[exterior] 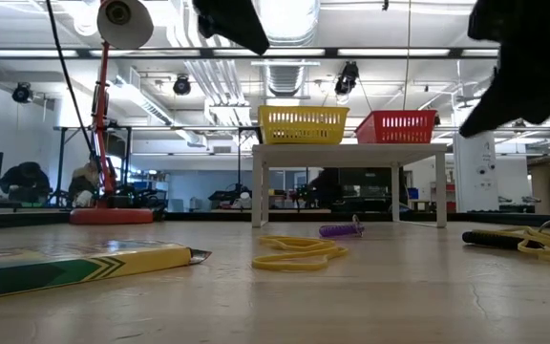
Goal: Pick & Place Office Desk Supplies
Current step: Put the purple spring keychain into the red bin on the shelf
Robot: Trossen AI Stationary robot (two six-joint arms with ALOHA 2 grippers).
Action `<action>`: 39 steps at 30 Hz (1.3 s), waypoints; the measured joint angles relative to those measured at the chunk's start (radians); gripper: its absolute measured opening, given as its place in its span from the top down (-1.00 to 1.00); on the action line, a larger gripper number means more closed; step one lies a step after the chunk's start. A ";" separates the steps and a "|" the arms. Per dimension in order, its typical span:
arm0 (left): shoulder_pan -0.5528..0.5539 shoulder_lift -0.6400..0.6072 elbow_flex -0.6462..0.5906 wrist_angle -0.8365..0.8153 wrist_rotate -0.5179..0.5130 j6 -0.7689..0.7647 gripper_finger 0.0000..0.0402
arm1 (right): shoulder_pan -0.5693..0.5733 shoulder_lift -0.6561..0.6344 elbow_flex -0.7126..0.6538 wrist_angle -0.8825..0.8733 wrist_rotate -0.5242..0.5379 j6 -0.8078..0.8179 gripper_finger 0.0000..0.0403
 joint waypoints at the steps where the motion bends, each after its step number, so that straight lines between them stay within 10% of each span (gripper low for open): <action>1: -0.036 -0.013 -0.057 0.075 -0.005 -0.002 0.53 | 0.000 0.001 -0.011 0.003 -0.022 0.012 0.80; 17: -0.232 -0.027 -0.741 1.188 -0.011 -0.110 0.53 | -0.236 0.269 -0.046 0.550 -0.058 -0.539 0.16; 25: -0.209 -0.028 -0.799 1.260 -0.018 -0.155 0.53 | -0.451 0.444 0.075 0.569 -0.424 -0.823 0.11; 39: -0.209 -0.028 -0.797 1.256 -0.018 -0.155 0.53 | -0.510 0.477 0.150 0.362 -0.475 -0.834 0.51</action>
